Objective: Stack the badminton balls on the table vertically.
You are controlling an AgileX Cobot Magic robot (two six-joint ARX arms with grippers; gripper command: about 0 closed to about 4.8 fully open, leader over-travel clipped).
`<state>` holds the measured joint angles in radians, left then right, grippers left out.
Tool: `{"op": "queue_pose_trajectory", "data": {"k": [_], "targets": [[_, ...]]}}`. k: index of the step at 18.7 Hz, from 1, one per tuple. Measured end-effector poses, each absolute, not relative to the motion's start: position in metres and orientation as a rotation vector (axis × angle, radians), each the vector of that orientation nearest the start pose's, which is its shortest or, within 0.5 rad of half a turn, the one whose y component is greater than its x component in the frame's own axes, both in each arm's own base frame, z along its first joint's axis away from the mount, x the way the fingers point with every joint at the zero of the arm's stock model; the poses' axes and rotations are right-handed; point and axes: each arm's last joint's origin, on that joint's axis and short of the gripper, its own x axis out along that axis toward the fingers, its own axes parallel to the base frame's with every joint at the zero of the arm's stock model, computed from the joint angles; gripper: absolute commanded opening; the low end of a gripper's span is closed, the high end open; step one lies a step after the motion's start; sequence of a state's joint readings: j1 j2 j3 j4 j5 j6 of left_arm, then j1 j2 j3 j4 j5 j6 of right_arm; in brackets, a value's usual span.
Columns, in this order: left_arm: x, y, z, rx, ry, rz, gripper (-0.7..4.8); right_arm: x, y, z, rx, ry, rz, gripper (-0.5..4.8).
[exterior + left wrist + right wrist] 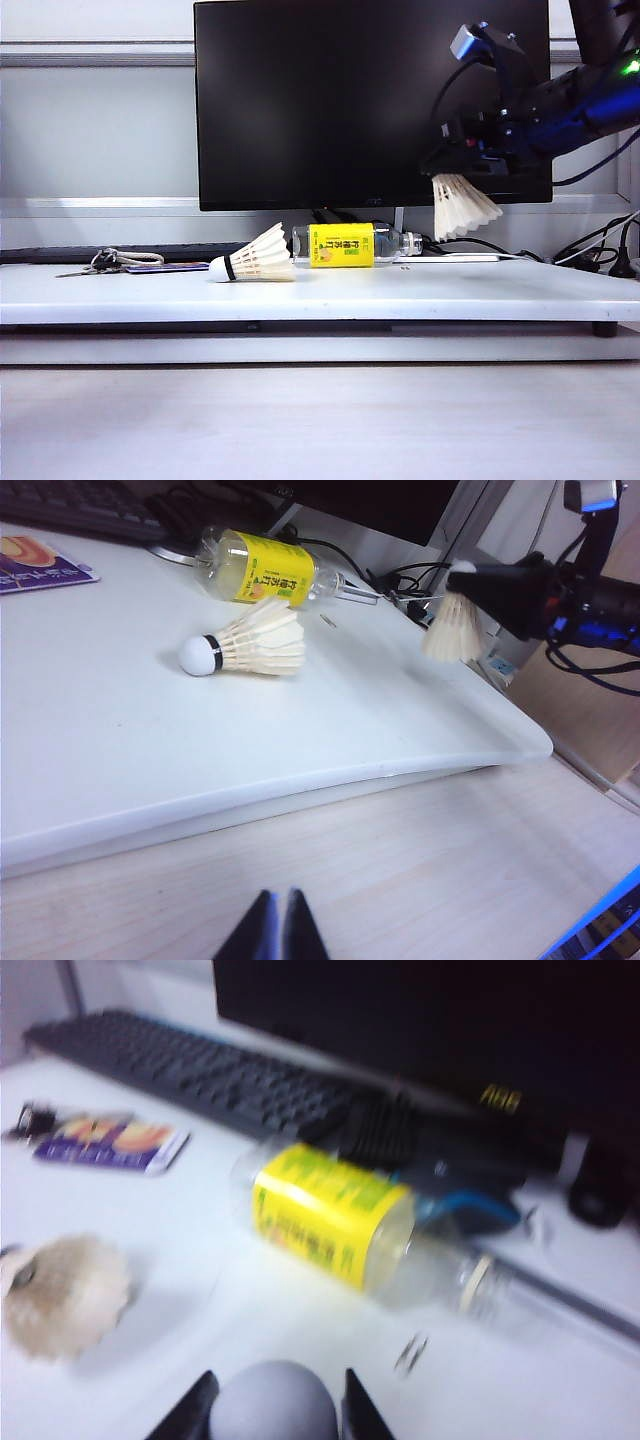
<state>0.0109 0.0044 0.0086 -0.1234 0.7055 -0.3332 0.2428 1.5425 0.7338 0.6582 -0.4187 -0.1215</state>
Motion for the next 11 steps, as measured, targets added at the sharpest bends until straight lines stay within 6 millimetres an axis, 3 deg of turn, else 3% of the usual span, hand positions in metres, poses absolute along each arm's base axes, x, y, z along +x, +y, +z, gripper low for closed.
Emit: {"op": "queue_pose_trajectory", "data": {"k": [6, 11], "targets": [[0.090, -0.018, 0.155, -0.362, 0.229, -0.669, 0.26, 0.326, 0.092, 0.194, 0.046, 0.031, 0.627, 1.57], [0.090, -0.018, 0.155, -0.366, 0.230, -0.669, 0.26, 0.331, 0.093, 0.179, 0.053, 0.050, 0.611, 1.57]]}}
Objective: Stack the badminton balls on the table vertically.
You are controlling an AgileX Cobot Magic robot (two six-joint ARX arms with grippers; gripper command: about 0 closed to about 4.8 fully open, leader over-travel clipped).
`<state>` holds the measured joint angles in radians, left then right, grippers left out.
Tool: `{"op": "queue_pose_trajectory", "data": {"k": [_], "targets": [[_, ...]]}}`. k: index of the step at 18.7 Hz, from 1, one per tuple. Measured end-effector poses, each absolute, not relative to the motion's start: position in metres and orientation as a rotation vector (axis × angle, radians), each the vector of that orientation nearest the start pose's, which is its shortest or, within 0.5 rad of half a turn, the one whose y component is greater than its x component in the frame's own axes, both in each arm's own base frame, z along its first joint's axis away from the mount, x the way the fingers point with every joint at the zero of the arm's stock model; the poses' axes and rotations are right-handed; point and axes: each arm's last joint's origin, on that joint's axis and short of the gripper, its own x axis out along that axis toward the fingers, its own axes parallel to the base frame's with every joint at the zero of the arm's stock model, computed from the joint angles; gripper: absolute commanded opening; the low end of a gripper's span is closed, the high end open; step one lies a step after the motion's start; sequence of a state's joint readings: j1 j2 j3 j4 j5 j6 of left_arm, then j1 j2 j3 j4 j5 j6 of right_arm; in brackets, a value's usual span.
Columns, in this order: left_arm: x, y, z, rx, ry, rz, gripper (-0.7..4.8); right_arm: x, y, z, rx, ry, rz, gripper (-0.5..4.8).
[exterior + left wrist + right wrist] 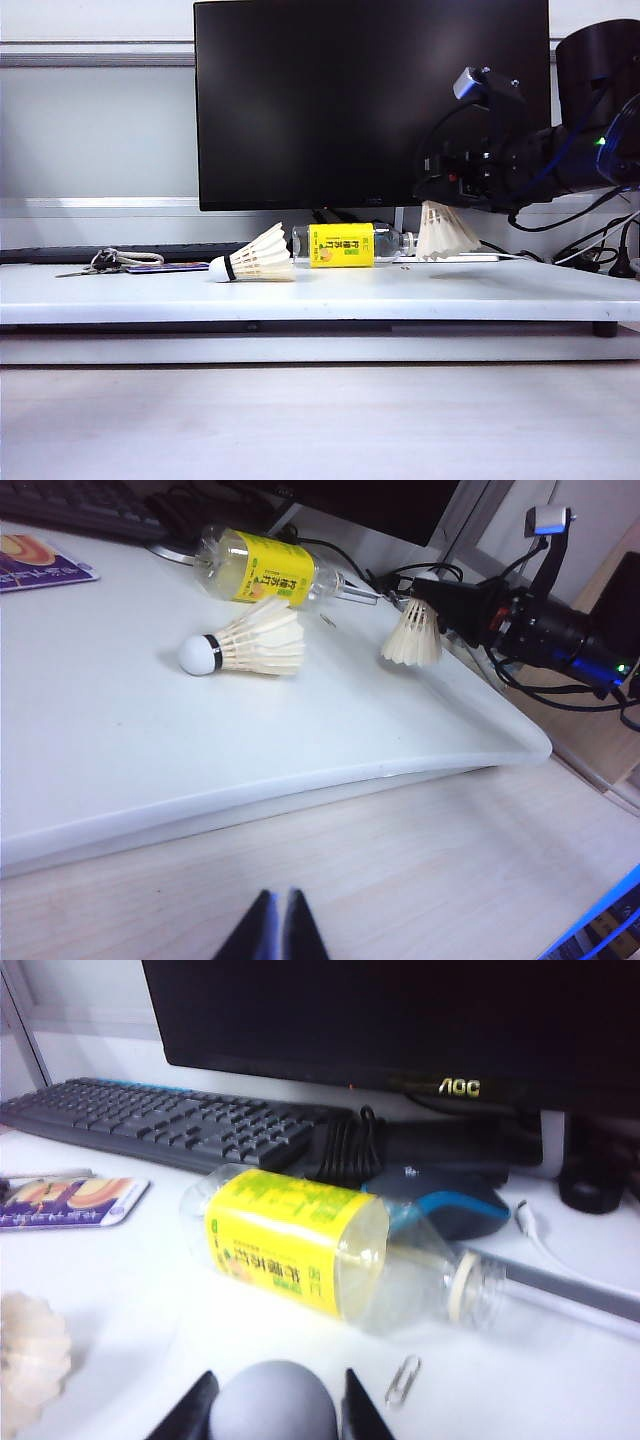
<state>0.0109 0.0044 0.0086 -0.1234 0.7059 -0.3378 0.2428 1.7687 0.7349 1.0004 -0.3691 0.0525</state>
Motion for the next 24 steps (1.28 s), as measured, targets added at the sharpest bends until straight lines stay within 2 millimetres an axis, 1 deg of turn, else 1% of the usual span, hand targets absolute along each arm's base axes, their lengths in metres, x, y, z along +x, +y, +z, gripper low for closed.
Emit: {"op": "queue_pose_trajectory", "data": {"k": [4, 7, 8, 9, 14, 22, 24], "targets": [[0.090, -0.018, 0.155, -0.366, 0.230, -0.669, 0.26, 0.334, 0.095, 0.177, 0.092, 0.008, 0.586, 1.57], [0.090, -0.018, 0.155, -0.366, 0.230, -0.669, 0.26, 0.337, 0.099, 0.165, 0.158, -0.003, 0.589, 1.57], [0.090, -0.018, 0.155, -0.366, 0.230, -0.669, 0.26, 0.337, 0.101, 0.159, 0.164, 0.012, 0.574, 1.57], [0.090, -0.018, 0.155, -0.366, 0.230, -0.670, 0.26, 0.337, 0.102, 0.158, 0.166, 0.018, 0.566, 1.57], [0.090, -0.018, 0.155, -0.366, 0.230, -0.669, 0.26, 0.337, 0.102, 0.159, 0.167, 0.007, 0.562, 1.57], [0.090, -0.018, 0.155, -0.366, 0.230, -0.670, 0.26, 0.340, 0.102, 0.151, 0.167, 0.019, 0.561, 1.58], [0.090, -0.018, 0.155, -0.366, 0.230, -0.670, 0.26, 0.340, 0.102, 0.151, 0.167, 0.019, 0.561, 1.70]]}}
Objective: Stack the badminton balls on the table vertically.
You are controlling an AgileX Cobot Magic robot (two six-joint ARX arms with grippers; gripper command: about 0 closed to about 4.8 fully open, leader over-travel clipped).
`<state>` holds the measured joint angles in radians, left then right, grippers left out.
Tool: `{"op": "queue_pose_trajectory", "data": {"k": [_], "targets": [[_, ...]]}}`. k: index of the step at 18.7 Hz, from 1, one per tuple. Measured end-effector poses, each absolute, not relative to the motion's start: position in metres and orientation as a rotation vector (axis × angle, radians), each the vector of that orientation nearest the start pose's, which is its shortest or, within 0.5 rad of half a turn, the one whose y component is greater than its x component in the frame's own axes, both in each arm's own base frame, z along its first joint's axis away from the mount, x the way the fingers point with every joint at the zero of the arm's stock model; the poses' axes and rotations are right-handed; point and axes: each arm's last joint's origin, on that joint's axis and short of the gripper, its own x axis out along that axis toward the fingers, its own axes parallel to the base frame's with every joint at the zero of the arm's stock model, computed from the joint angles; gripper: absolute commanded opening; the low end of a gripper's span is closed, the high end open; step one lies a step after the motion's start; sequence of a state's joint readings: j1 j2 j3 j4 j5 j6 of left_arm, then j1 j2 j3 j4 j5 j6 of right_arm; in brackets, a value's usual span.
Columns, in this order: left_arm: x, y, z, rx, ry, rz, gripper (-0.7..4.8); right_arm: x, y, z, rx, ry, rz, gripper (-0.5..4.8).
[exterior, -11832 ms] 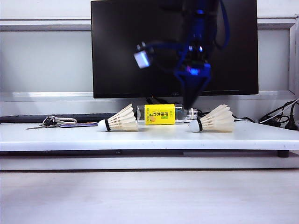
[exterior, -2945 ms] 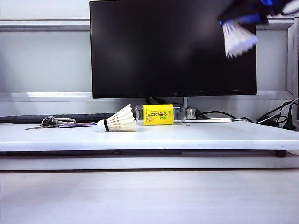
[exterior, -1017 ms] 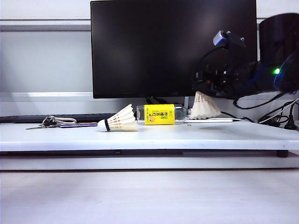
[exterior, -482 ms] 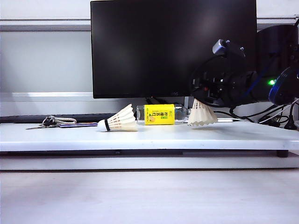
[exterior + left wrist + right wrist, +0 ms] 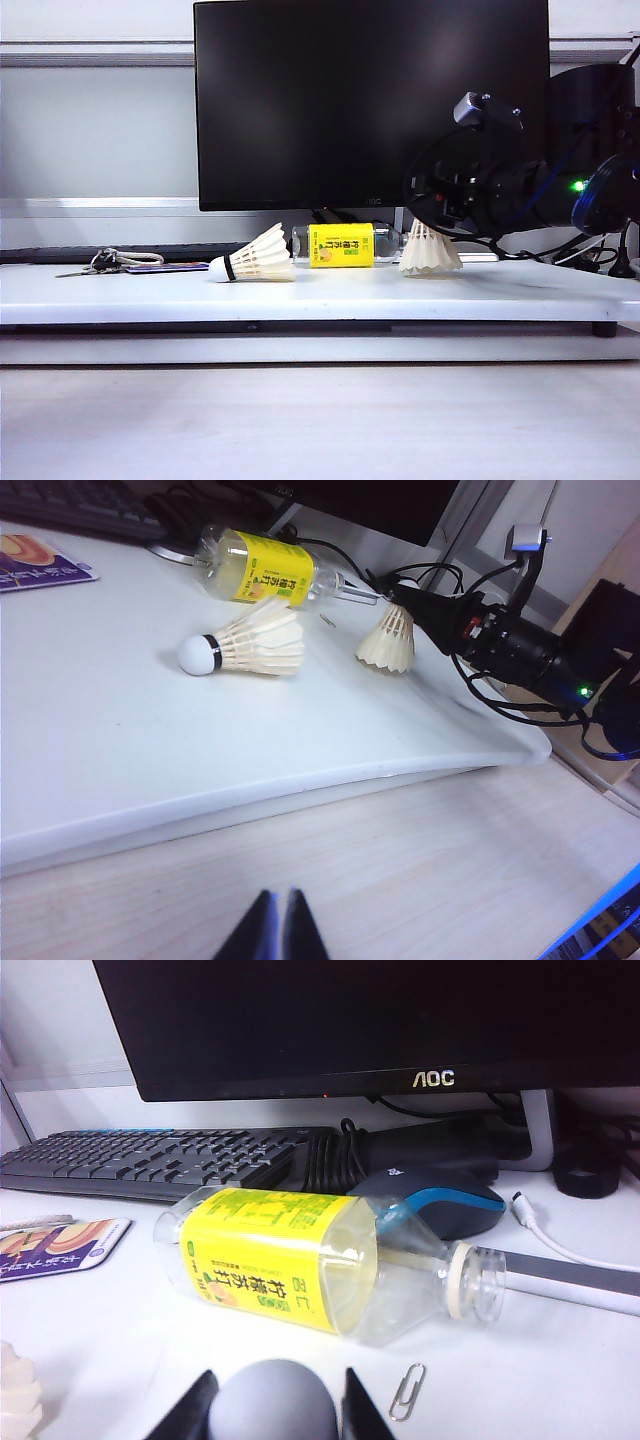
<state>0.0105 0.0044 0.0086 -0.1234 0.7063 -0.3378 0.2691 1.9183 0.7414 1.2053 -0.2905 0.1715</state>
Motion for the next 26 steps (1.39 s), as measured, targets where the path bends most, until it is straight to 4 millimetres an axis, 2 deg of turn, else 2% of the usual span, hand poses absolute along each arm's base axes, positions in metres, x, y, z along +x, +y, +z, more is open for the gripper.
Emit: {"op": "queue_pose_trajectory", "data": {"k": [2, 4, 6, 8, 10, 13, 24, 26], "targets": [[0.090, -0.018, 0.155, -0.366, 0.230, -0.669, 0.26, 0.340, 0.102, 0.151, 0.167, 0.025, 0.561, 2.19], [0.090, -0.018, 0.155, -0.366, 0.230, -0.669, 0.26, 0.339, 0.102, 0.142, 0.168, 0.084, 0.556, 2.22], [0.090, -0.018, 0.155, -0.366, 0.230, -0.670, 0.26, 0.339, 0.103, 0.143, 0.168, 0.080, 0.579, 2.22], [0.090, -0.018, 0.155, -0.366, 0.230, -0.670, 0.26, 0.338, 0.103, 0.151, 0.167, 0.037, 0.585, 2.22], [0.090, -0.018, 0.155, -0.366, 0.230, -0.670, 0.26, 0.338, 0.102, 0.156, 0.166, 0.007, 0.587, 2.47], [0.090, -0.018, 0.155, -0.366, 0.230, -0.670, 0.26, 0.337, 0.102, 0.157, 0.166, -0.002, 0.588, 2.57], [0.090, -0.018, 0.155, -0.366, 0.230, -0.670, 0.26, 0.338, 0.102, 0.156, 0.146, 0.008, 0.583, 2.58], [0.090, -0.018, 0.155, -0.366, 0.231, -0.670, 0.26, 0.338, 0.101, 0.149, 0.145, 0.088, 0.550, 2.58]]}}
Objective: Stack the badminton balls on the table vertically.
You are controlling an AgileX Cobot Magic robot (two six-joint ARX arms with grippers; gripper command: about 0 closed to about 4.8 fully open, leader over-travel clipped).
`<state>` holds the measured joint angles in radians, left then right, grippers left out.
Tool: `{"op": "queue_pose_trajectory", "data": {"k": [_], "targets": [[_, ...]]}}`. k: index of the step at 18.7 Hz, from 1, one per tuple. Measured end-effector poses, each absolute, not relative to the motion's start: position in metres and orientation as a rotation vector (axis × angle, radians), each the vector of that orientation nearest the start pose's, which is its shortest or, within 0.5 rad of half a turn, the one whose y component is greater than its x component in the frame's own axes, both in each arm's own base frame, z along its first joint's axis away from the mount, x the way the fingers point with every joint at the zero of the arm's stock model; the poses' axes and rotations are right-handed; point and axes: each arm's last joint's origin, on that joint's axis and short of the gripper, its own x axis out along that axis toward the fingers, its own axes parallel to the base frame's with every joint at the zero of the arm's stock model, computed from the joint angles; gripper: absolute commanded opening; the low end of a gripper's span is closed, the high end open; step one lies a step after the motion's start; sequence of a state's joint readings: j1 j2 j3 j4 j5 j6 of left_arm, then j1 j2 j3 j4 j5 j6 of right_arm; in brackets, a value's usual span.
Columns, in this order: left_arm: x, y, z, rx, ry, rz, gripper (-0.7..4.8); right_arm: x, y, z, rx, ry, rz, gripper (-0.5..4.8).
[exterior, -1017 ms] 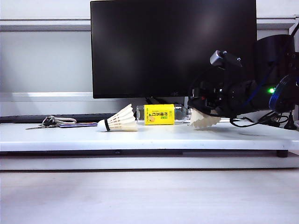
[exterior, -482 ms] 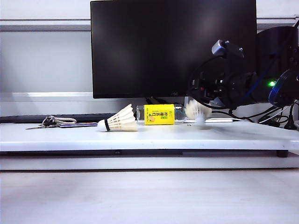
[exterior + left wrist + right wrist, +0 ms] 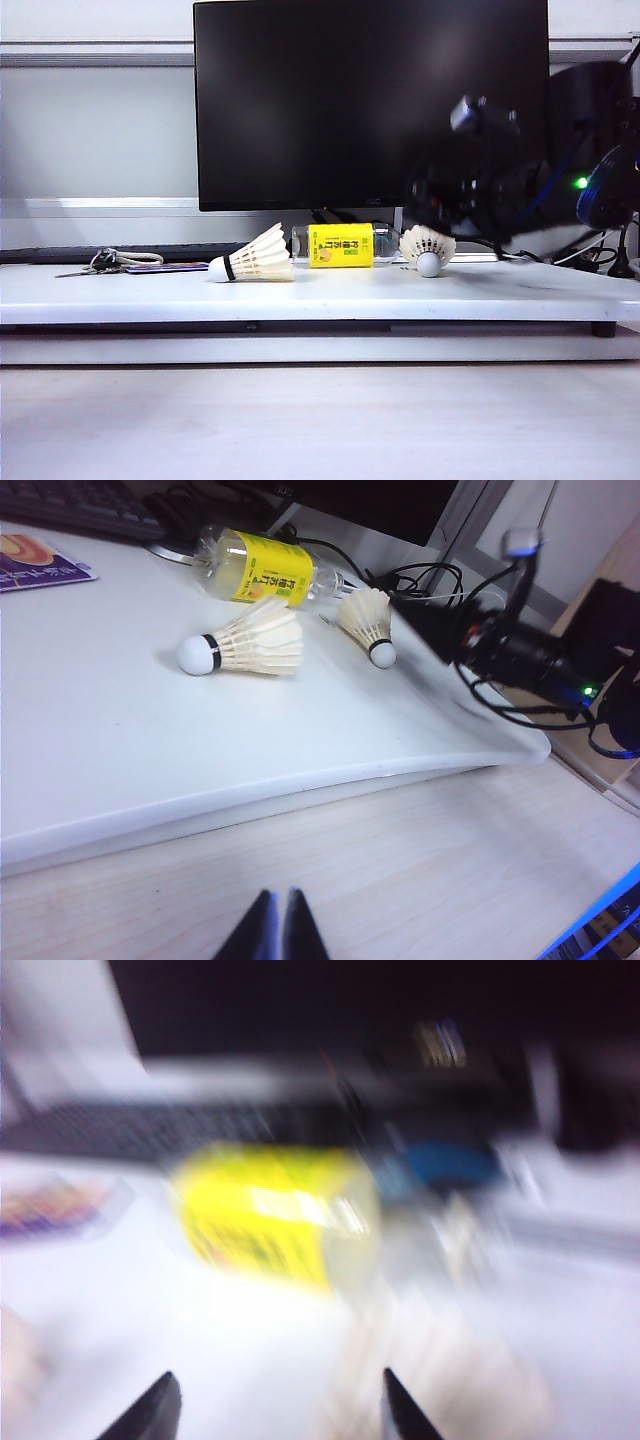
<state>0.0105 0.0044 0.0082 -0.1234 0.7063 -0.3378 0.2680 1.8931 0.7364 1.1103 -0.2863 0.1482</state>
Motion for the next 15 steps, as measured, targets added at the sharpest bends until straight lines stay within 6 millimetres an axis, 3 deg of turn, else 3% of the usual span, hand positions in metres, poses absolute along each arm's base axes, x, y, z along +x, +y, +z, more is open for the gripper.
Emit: {"op": "queue_pose_trajectory", "data": {"k": [2, 7, 15], "targets": [[0.090, -0.018, 0.155, -0.366, 0.230, -0.669, 0.26, 0.338, 0.099, 0.140, 0.142, 0.179, 0.482, 2.59], [0.090, -0.018, 0.155, -0.361, 0.228, -0.670, 0.26, 0.337, 0.103, 0.139, 0.140, 0.190, 0.458, 3.06], [0.090, -0.018, 0.155, -0.360, 0.228, -0.667, 0.26, 0.332, 0.117, 0.134, 0.122, 0.234, 0.403, 3.06]]}}
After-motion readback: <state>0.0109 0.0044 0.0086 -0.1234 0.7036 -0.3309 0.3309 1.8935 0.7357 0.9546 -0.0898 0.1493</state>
